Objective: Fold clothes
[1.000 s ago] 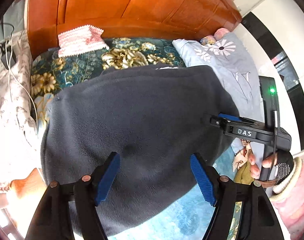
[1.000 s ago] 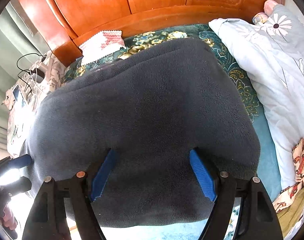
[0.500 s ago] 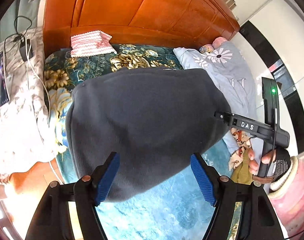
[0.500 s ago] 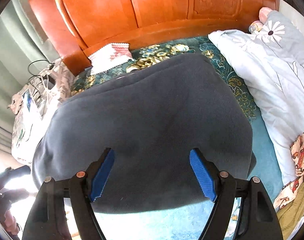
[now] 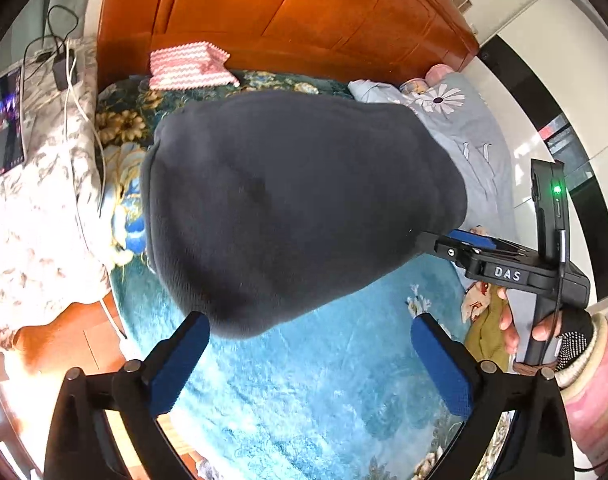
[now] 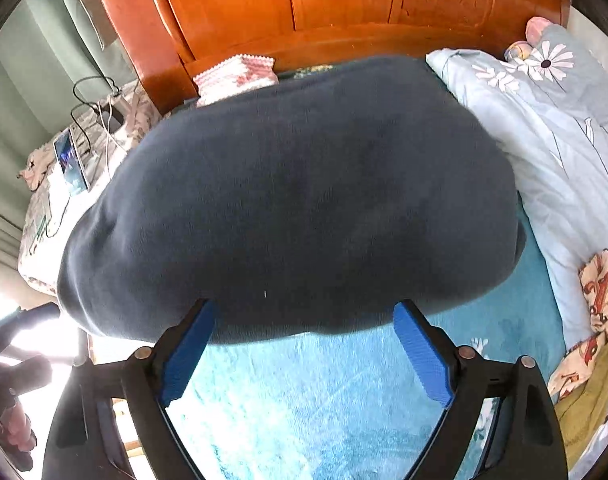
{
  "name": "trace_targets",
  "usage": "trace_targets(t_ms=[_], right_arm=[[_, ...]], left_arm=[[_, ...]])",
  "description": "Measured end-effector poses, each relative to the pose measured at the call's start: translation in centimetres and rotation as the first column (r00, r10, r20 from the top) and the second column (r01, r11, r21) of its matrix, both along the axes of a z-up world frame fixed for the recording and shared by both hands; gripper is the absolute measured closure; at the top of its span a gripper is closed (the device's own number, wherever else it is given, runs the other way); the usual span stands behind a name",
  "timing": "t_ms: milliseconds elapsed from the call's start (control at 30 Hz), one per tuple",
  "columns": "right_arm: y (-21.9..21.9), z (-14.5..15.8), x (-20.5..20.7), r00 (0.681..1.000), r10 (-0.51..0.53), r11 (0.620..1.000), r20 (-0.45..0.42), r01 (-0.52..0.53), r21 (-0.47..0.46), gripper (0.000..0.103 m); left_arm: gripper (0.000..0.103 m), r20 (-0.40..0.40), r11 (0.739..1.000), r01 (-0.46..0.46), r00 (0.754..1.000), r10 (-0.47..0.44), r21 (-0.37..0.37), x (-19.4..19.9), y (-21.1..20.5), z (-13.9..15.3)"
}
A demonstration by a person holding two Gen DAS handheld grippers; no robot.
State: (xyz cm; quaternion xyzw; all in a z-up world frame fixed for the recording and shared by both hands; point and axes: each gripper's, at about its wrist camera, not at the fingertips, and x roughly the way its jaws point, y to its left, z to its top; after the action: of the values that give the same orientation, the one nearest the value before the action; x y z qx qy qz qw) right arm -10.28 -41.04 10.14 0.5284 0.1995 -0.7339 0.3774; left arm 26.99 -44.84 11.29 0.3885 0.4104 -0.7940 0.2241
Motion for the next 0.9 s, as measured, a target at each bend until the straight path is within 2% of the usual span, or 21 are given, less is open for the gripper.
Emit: trace_targets(t_ms=[167,300,633,800,900], right_arm=[[0.2,-1.2,0.6,1.000,-0.012,1.000,0.001,0.012,0.028,0.001],[0.5,-2.2,0.8,0.999,-0.034,0.998,0.007,0.034,0.045,0.000],[1.2,-4.4,1.9,0.997,-0.077,0.994,0.005,0.076,0.072,0.000],[1.3,-5.1,2.6,0.997,-0.081,0.994,0.001,0.081,0.080,0.000],[1.6,-5.3,2.9,0.997,-0.081,0.994,0.000,0.081,0.079,0.000]], left_arm=[[0.000,0.026,1.000,0.004,1.000,-0.005,0.028,0.0,0.3,-1.6],[0.000,0.063,0.998,0.016,0.998,-0.020,0.054,-0.4,0.4,-2.8],[0.000,0.171,0.997,0.052,0.984,-0.043,-0.050,-2.0,2.0,-3.2],[0.000,0.174,0.996,0.067,0.983,-0.054,-0.065,-2.2,2.4,-3.2],[0.000,0.150,0.995,0.076,0.987,-0.065,-0.065,-2.2,2.5,-3.2]])
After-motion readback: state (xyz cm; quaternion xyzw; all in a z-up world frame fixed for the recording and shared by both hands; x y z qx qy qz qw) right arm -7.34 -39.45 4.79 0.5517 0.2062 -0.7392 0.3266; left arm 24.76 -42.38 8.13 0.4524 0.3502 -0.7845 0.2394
